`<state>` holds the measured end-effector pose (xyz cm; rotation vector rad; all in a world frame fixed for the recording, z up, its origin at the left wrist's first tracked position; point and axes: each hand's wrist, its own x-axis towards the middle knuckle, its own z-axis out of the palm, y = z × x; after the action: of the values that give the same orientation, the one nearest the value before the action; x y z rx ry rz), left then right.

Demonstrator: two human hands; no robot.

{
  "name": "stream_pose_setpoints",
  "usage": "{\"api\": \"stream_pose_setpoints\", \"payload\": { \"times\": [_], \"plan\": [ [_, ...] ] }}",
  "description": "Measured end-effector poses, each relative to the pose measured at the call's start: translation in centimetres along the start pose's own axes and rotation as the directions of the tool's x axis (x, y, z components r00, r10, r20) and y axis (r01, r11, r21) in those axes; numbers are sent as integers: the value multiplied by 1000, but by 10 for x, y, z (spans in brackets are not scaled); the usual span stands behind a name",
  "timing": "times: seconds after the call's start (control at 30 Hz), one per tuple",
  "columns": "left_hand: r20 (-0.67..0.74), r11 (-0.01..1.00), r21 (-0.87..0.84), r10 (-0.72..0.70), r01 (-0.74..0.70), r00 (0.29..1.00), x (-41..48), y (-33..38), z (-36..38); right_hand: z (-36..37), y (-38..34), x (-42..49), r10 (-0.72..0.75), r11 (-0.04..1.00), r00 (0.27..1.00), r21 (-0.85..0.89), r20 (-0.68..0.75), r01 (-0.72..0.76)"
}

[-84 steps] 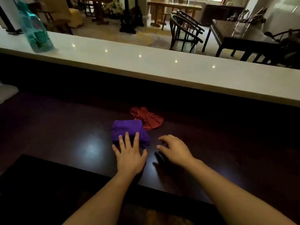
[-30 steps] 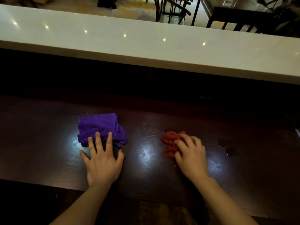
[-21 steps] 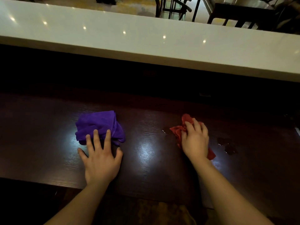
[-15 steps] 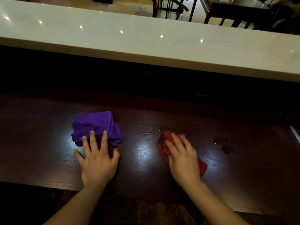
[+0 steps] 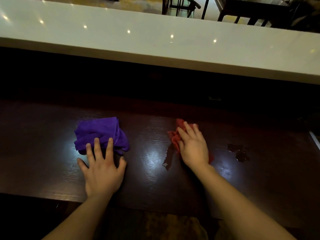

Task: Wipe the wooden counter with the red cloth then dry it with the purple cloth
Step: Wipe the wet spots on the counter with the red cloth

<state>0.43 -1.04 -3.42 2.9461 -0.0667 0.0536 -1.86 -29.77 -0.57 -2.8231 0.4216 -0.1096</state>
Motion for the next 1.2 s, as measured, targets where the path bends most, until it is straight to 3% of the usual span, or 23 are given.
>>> {"api": "stream_pose_setpoints", "payload": {
  "times": [0.1, 0.2, 0.33, 0.47, 0.57, 0.67, 0.7, 0.87, 1.03, 1.2],
  "plan": [
    [-9, 1000, 9, 4, -4, 1000, 0, -1, 0, 1, 9, -50, -84, 996, 996, 9, -16, 84],
    [-6, 1000, 5, 8, -8, 1000, 0, 0, 1, -1, 26, -79, -10, 999, 996, 39, -86, 13],
    [-7, 1000, 7, 8, -8, 1000, -1, 0, 1, -3, 17, -43, 108, 989, 987, 112, -121, -95],
    [-11, 1000, 14, 3, -3, 1000, -1, 0, 0, -2, -2, 19, 115, 978, 992, 180, -60, -102],
    [-15, 1000, 14, 3, -3, 1000, 0, 0, 0, 5, -13, 41, -36, 988, 999, 149, 21, 32],
    [-24, 1000, 23, 0, 1, 1000, 0, -1, 1, 2, 3, 36, -331, 943, 939, 10, 97, 332],
    [-25, 1000, 27, 1, -1, 1000, 0, -1, 1, -2, 15, 35, -366, 930, 925, -2, 104, 368],
    [-29, 999, 36, 3, -2, 1000, 2, -1, 3, -12, 32, -2, -57, 990, 997, 127, -45, 63],
    [-22, 999, 35, 6, -5, 1000, 1, 0, 3, -1, 25, -54, -302, 953, 953, 25, -24, 302],
    [-15, 999, 40, 1, 0, 1000, 1, 0, 2, -5, 18, -1, 43, 994, 996, 104, -74, -35]
  ]
}}
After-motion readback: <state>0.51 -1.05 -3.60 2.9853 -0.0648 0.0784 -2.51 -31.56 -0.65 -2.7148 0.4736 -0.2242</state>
